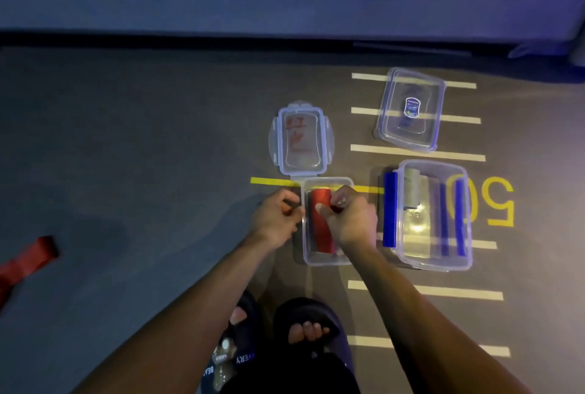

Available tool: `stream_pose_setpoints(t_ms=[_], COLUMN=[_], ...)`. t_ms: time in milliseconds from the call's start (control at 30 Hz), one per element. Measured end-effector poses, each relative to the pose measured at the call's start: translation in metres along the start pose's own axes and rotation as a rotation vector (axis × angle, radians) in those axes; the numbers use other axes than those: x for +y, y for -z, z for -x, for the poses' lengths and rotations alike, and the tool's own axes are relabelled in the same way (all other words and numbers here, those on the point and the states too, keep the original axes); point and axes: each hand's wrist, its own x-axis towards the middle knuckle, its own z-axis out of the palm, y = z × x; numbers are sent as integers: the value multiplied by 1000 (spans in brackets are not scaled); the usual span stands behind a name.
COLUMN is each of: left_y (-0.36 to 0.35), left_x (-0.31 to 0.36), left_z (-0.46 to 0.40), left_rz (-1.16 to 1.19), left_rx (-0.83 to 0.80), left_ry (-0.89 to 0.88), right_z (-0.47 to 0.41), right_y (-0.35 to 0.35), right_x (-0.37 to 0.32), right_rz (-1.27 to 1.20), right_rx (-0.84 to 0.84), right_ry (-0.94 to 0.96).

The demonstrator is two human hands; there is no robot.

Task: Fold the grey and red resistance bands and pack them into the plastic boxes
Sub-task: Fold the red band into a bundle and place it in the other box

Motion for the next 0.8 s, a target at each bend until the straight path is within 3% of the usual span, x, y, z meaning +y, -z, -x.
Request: stream_pose_setpoints(t_ms=[533,800], left_y=[-5,-7], left_x=[4,7], left_z=[-7,-5], left_rz=[68,41], left_rx=[-28,-26], left_ry=[-52,-53], right_z=[-12,-15], right_y=[-18,-24], right_x=[4,6], right_rz=[-73,-102], right_rx=[-25,-11], right_ry=[105,61])
